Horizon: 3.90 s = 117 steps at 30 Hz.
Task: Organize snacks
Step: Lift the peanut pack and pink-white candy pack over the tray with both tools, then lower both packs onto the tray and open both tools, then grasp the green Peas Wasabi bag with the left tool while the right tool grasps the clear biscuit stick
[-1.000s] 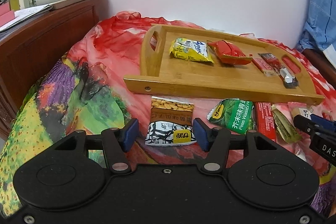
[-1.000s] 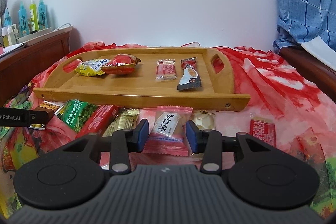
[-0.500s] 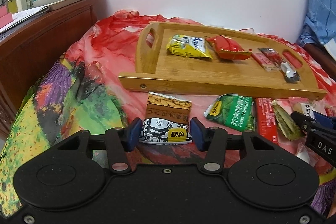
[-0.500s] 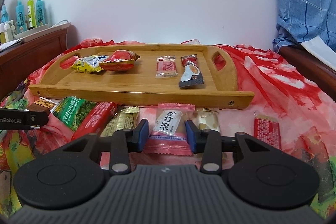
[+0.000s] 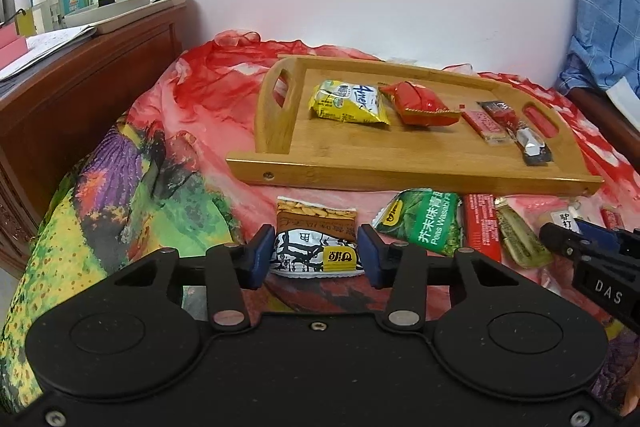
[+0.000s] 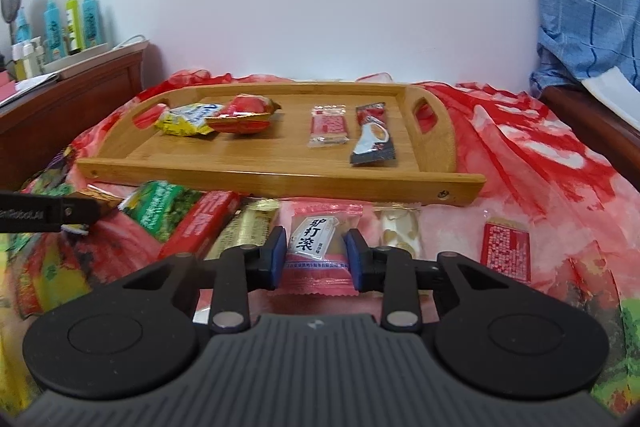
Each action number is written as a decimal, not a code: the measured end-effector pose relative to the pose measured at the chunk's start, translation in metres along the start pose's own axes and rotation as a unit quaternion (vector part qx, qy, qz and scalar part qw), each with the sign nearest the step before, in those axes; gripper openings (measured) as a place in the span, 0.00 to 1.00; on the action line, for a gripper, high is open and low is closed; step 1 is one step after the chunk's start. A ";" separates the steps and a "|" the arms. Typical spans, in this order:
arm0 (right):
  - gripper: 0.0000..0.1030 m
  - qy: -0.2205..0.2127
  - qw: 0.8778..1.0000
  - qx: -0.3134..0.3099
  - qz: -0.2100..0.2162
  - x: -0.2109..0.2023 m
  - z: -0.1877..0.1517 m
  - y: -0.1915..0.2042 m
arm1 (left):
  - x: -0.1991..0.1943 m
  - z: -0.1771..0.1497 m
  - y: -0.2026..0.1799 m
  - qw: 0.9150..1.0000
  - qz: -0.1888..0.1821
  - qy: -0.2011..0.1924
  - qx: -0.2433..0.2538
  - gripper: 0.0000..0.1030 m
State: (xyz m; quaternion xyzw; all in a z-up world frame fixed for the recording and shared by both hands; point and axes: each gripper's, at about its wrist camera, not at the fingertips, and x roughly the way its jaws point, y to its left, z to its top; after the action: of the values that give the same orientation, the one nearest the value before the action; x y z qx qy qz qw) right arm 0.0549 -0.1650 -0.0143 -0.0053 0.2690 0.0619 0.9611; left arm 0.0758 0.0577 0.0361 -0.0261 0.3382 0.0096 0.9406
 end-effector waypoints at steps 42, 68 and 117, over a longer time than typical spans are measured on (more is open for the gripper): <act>0.35 0.015 0.997 0.057 0.054 0.099 0.106 -0.009 | 0.092 0.092 -0.008 0.999 -0.037 0.027 -0.017 0.41; 0.36 0.043 0.995 0.063 0.063 0.152 0.110 -0.004 | 0.150 0.111 -0.012 0.999 -0.019 0.019 -0.025 0.41; 0.84 -0.034 0.998 -0.014 0.059 0.015 0.080 -0.028 | 0.022 0.049 -0.046 0.997 -0.057 -0.015 0.048 0.97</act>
State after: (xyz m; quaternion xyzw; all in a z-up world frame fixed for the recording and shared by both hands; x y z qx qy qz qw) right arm 0.1124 -0.1878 0.0451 -0.0008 0.2350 0.1219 0.9643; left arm 0.1254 0.0149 0.0617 -0.0003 0.3218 -0.0595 0.9449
